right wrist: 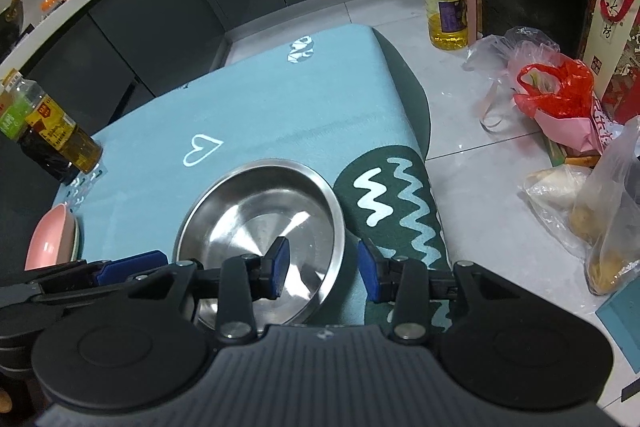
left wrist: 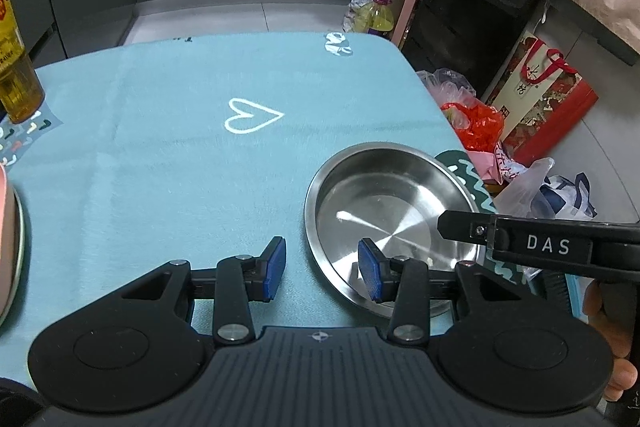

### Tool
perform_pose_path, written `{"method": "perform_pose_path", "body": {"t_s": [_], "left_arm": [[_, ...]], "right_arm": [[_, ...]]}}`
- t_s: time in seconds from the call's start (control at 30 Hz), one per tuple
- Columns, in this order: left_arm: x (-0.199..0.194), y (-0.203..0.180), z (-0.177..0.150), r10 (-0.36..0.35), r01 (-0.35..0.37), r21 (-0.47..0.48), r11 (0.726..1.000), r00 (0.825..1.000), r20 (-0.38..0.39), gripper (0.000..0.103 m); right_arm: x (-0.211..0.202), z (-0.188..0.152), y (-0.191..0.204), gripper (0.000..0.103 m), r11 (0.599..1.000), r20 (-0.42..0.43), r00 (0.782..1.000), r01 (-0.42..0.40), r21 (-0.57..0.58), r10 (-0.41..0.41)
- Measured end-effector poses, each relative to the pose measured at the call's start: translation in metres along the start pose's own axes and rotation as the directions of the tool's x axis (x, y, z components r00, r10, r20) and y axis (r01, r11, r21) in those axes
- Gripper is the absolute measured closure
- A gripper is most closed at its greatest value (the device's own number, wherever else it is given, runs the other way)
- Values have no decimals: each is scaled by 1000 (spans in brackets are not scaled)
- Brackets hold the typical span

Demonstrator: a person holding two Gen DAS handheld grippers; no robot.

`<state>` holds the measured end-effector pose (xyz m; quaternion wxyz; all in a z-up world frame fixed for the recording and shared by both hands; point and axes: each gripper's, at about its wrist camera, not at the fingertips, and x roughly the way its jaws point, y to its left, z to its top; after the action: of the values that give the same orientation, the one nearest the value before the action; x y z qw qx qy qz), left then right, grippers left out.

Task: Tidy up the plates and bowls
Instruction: 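Move the left gripper to the rim of the steel bowl, then close the left gripper on the steel bowl rim and lift it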

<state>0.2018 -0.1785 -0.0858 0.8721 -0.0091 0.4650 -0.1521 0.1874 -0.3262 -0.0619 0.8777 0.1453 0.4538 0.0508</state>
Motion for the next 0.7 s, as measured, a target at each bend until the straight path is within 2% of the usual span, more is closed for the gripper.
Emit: {"method": "perform_pose_path", "body": {"t_s": [0.17,0.2,0.27,0.3,0.33,0.7], "left_arm": [[10,2,-1,-9,9,3,1000,999,-37,74],[11,2,-1,-11,12,15,1000,999,-38,75],[10,2,-2,-39,40,22,999,998,-44,83],[9,2,-2,-48,49,24,999,998,-48,83],[8,2,-3,-46,48,26,999,998,-52,83],[-22,12,-7,-69,69,32,997,998,-9,83]], "right_arm": [[4,2,1,74,1000,-8,1000,27,4,-27],[5,2,1,76,999,-11,999,32,1,-32],[6,1,2,85,999,-10,999,34,-12,-35],[6,1,4,93,999,-10,999,34,-20,-34],[6,0,5,94,999,-8,999,33,-25,-33],[-9,-6,24,94,998,27,999,48,-38,-47]]}}
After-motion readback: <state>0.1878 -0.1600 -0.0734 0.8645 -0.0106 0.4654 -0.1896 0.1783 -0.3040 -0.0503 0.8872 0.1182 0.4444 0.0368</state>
